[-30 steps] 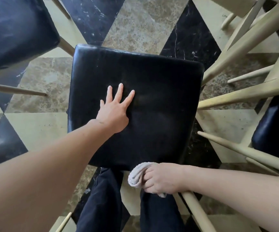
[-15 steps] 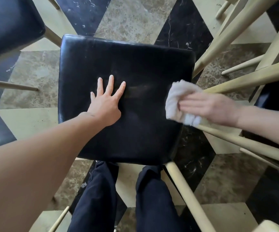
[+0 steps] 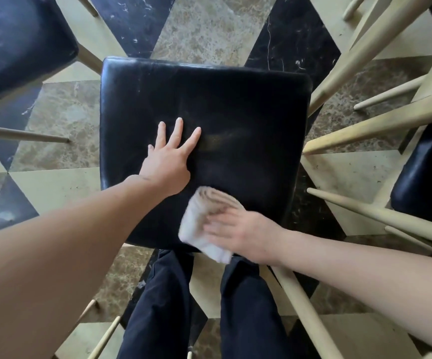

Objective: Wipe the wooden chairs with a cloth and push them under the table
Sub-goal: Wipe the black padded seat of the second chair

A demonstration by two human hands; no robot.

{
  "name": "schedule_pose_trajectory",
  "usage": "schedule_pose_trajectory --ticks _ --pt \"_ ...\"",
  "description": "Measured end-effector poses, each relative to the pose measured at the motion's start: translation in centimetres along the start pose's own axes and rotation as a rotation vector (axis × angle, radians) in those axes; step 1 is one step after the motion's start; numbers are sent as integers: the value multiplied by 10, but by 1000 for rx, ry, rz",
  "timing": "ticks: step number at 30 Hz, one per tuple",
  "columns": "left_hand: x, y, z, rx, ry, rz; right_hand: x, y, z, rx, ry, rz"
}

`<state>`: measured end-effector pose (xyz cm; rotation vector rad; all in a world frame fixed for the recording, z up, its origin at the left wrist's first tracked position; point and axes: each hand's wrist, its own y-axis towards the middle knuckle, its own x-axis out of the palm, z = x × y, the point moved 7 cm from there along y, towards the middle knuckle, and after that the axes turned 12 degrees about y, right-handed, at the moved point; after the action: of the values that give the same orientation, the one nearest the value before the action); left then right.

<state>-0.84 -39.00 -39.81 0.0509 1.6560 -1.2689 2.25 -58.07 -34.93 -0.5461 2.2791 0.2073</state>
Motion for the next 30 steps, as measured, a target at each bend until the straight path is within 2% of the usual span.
schedule_pose_trajectory --ticks 2,5,8,10,14,18,20,24,30 --pt "0 0 2 11 9 -9 19 -23 -1 -71 -48 -101" --pt "5 -1 4 24 29 -27 20 -57 7 -103 -50 -119" --pt "10 0 12 53 25 -18 -3 -92 29 -112 -45 -180" --pt "12 4 17 62 53 -28 -34 -105 52 -66 -92 -130" --pt "14 8 20 33 110 -63 -113 -110 114 221 -226 126" --pt "18 6 19 15 135 -53 -158 -105 142 556 -183 390" --pt "19 5 18 13 136 -55 -149 -102 140 703 -124 474" --pt "20 5 19 -6 146 -51 -91 -108 119 895 42 436" --pt "24 7 19 -22 153 -75 -28 -140 64 947 305 525"
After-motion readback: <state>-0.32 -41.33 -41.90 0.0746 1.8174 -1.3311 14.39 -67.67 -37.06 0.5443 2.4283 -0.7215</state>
